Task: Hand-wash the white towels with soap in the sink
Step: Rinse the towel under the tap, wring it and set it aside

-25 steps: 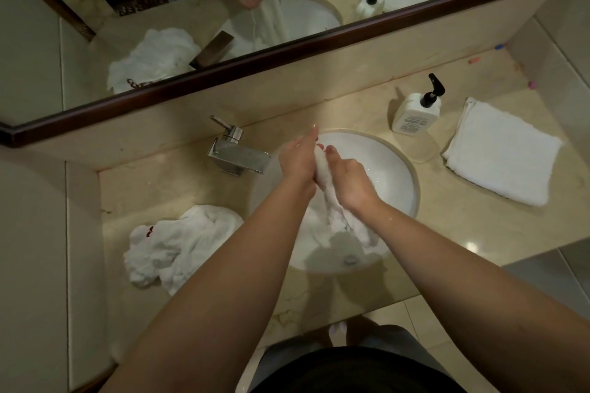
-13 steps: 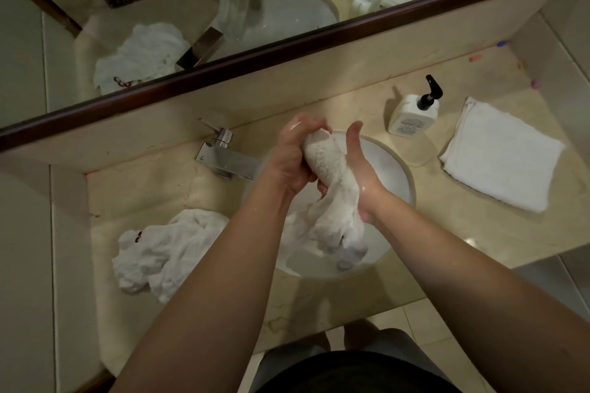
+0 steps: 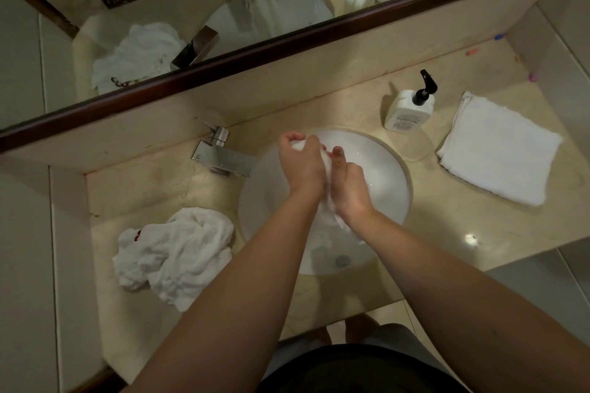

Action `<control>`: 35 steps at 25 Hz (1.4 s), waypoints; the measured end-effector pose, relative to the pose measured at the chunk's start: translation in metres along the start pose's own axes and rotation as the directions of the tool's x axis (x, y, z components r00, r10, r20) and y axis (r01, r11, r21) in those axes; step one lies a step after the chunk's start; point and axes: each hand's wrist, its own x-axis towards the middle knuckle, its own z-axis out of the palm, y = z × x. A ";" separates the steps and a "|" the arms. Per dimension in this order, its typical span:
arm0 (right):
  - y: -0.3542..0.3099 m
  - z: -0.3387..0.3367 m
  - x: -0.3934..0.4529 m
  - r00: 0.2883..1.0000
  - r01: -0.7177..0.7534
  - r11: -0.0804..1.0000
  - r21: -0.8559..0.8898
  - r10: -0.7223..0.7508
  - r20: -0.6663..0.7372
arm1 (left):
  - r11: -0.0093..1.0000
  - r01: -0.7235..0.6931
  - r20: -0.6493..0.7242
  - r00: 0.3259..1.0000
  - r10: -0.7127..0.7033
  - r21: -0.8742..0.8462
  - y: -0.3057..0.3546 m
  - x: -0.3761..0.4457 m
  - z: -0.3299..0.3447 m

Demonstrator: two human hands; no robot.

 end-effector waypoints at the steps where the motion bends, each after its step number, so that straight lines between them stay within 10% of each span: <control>1: 0.002 0.001 0.000 1.000 0.013 0.999 -0.048 -0.013 -0.008 | 1.000 0.012 -0.015 1.000 -0.012 -0.005 -0.001 -0.001 0.001; 7: -0.005 -0.001 -0.010 0.991 0.123 0.971 -0.203 -0.132 -0.034 | 0.933 0.208 0.138 0.975 -0.174 -0.295 0.005 -0.004 -0.012; 11: -0.024 -0.004 -0.011 0.989 0.123 0.980 -0.154 -0.133 -0.057 | 0.971 0.238 0.410 0.888 -0.207 -0.023 0.005 -0.025 -0.027; 15: -0.033 -0.011 -0.021 0.979 -0.032 0.950 0.311 -0.032 0.200 | 0.978 0.139 0.567 0.798 -0.204 0.155 0.011 -0.028 -0.048; 21: -0.063 -0.030 -0.021 0.957 0.288 0.957 0.041 -0.289 0.030 | 0.997 0.065 0.665 0.743 -0.071 0.034 0.035 -0.031 -0.064; 25: -0.078 -0.026 -0.025 0.982 0.044 0.875 0.482 -0.126 0.140 | 0.994 0.086 0.785 0.620 0.001 -0.069 0.049 -0.019 -0.075; 29: -0.082 -0.019 -0.009 0.879 -0.165 0.889 0.427 -0.064 0.473 | 0.911 0.357 0.850 0.527 -0.013 -0.207 0.050 -0.018 -0.075; 35: -0.077 -0.023 0.009 0.629 -0.366 0.870 0.331 -0.031 0.776 | 0.775 0.384 0.637 0.770 0.032 -0.503 0.064 -0.009 -0.059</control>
